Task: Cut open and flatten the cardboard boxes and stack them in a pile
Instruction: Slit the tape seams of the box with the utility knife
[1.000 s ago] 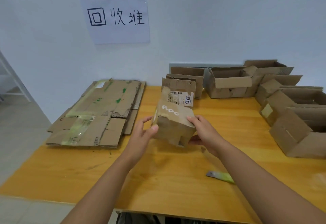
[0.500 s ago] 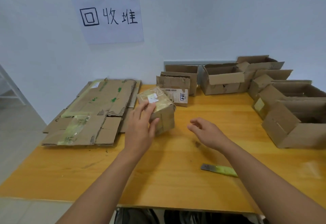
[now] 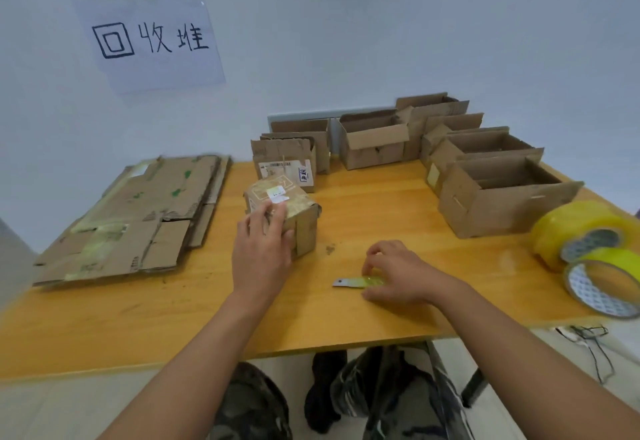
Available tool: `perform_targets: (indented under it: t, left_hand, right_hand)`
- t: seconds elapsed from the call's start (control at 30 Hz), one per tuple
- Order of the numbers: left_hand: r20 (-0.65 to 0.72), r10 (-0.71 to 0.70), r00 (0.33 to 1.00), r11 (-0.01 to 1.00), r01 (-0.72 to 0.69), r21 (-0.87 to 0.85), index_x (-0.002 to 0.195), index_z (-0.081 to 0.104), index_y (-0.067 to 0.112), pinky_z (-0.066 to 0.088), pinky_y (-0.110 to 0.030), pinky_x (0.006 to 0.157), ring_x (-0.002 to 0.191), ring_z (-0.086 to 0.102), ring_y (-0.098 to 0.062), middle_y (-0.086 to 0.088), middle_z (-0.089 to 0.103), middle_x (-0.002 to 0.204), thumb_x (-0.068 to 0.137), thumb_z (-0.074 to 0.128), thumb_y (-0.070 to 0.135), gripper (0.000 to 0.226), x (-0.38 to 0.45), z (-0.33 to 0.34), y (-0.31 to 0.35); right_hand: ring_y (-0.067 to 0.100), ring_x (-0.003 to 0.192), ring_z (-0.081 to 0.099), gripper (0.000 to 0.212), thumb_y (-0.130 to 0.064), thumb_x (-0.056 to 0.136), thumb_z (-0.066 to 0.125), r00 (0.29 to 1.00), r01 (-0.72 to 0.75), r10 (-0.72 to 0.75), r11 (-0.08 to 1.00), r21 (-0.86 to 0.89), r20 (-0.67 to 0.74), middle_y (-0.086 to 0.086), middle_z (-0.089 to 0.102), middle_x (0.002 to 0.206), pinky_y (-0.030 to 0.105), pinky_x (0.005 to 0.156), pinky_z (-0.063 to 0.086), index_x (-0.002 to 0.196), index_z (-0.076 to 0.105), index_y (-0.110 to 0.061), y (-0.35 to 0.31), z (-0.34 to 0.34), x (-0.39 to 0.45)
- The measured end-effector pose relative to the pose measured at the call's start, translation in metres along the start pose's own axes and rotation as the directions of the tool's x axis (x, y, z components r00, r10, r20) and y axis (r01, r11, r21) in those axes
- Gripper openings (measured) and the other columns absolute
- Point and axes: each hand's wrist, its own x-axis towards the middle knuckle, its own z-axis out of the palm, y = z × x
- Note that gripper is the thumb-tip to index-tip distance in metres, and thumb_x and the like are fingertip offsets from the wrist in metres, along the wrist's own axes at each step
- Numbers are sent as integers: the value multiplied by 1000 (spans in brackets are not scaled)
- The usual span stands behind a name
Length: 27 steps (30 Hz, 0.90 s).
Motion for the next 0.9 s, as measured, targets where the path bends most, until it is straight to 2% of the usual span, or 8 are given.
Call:
perform_targets:
  t: [0.2, 0.33, 0.43, 0.5, 0.6, 0.7, 0.8, 0.9]
  left_hand:
    - [40, -26, 999, 997, 29, -76, 139, 50, 17, 44, -46, 100, 124, 42, -34, -11, 44, 144, 95, 63, 22, 46, -5, -1, -5]
    - [26, -52, 998, 979, 56, -195, 138, 51, 14, 43, -43, 103, 126, 45, -30, -10, 45, 142, 97, 58, 28, 44, 7, 0, -15]
    - [-8, -74, 997, 955, 69, -288, 132, 50, 13, 41, -33, 100, 121, 47, -23, -7, 52, 133, 98, 55, 35, 41, 22, -6, -18]
    - [-25, -113, 993, 922, 96, -374, 128, 50, 13, 41, -29, 92, 111, 49, -17, -3, 54, 123, 98, 52, 39, 39, 32, -11, -19]
    - [-40, -185, 982, 862, 143, -486, 125, 51, 17, 47, -31, 81, 101, 49, -8, 7, 52, 112, 98, 50, 39, 36, 47, -20, -23]
    - [3, -218, 976, 819, 184, -544, 124, 51, 24, 46, -23, 73, 95, 50, -4, 10, 53, 111, 99, 49, 41, 30, 59, -25, -31]
    - [67, -197, 978, 816, 201, -542, 121, 52, 26, 43, -8, 71, 100, 50, 0, 9, 50, 117, 99, 49, 42, 28, 66, -23, -45]
    - [154, -196, 968, 799, 249, -547, 125, 54, 22, 47, -11, 75, 103, 52, -4, 9, 47, 119, 99, 47, 45, 35, 62, -13, -50]
  right_hand:
    - [14, 113, 43, 26, -47, 97, 54, 988, 59, -58, 998, 0, -142, -8, 48, 118, 29, 92, 37, 116, 52, -28, 1, 16, -9]
    - [20, 86, 55, 25, -44, 103, 43, 966, 71, -19, 979, 190, -259, -2, 60, 97, 38, 73, 45, 119, 44, -25, -2, 12, 0]
    - [17, 71, 60, 29, -36, 105, 38, 905, 206, -46, 918, 340, -424, -4, 60, 83, 45, 69, 51, 133, 41, -27, -14, 1, 18]
    - [10, 66, 63, 32, -29, 107, 36, 827, 335, -67, 856, 394, -558, -7, 61, 83, 39, 67, 53, 137, 40, -38, -28, -11, 29]
    - [9, 64, 67, 37, -17, 107, 37, 703, 514, -62, 733, 446, -708, -7, 63, 79, 28, 64, 54, 129, 45, -46, -55, -33, 40]
    - [12, 66, 70, 31, -12, 105, 40, 631, 638, -62, 607, 473, -773, -5, 64, 79, 28, 64, 57, 115, 57, -36, -80, -53, 50]
    - [14, 76, 71, 26, -15, 102, 41, 644, 659, -32, 530, 533, -764, -3, 68, 83, 32, 69, 58, 104, 61, -31, -97, -63, 62]
    - [16, 96, 68, 28, -17, 100, 41, 738, 611, -40, 462, 643, -673, 0, 72, 101, 34, 83, 57, 110, 63, -32, -103, -61, 75]
